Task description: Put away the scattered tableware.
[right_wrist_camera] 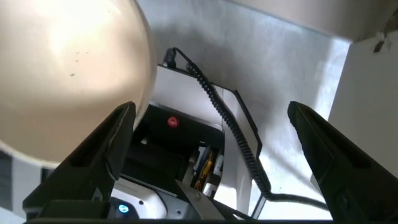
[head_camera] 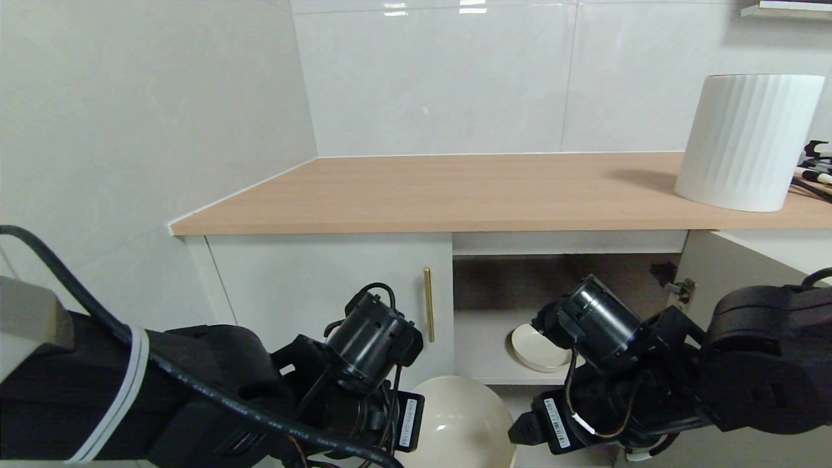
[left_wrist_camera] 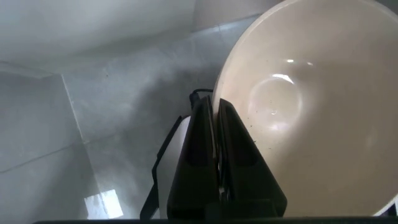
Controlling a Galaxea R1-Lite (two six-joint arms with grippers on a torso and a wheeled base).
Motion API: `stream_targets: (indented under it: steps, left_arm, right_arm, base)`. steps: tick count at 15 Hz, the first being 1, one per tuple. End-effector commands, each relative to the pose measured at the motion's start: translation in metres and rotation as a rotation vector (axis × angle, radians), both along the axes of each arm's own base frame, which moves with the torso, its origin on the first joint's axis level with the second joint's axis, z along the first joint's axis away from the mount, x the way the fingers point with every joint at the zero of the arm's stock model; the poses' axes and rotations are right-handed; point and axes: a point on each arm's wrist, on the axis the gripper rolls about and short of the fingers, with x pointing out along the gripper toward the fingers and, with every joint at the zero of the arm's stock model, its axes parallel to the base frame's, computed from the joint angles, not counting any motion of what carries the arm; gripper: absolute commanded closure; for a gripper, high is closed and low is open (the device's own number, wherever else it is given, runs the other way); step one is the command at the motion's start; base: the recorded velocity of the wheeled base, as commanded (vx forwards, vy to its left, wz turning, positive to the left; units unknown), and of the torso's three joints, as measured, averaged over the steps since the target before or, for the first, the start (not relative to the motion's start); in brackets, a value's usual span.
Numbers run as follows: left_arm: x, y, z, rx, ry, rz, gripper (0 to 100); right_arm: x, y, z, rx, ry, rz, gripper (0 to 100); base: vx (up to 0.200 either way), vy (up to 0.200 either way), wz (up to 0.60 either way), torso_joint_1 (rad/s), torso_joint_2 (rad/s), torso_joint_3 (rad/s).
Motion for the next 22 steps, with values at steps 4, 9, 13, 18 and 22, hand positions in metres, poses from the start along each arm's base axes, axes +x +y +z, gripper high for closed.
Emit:
stream_targets:
  steps: [4,9,13,18,22]
  left_arm:
    - [-0.005,-0.005,0.002,-0.001,-0.006,-0.029,100]
    - [-0.005,-0.005,0.000,0.003,-0.004,-0.028,100]
    - [-0.004,-0.006,-0.002,0.010,0.000,-0.026,100]
    - [-0.004,-0.006,-0.002,0.011,-0.001,-0.025,100]
    - [-0.004,-0.005,-0.002,0.021,-0.009,-0.017,0]
  right_arm:
    - [0.011,0.011,-0.019,-0.002,0.006,-0.009,0]
    - [0.015,0.013,-0.023,0.000,0.003,-0.024,100]
    - [0.013,0.013,-0.023,0.000,0.005,-0.025,100]
    - [0.014,0.013,-0.024,-0.003,0.006,-0.028,100]
    - [0.014,0.013,-0.025,-0.006,0.008,-0.025,100]
  base:
    - [0.000,0.000,0.00,0.000,0.00,0.000]
    - [0.000,0.000,0.00,0.000,0.00,0.000]
    - [0.000,0.000,0.00,0.000,0.00,0.000]
    - [0.000,0.000,0.00,0.000,0.00,0.000]
    - [0.000,0.000,0.00,0.000,0.00,0.000]
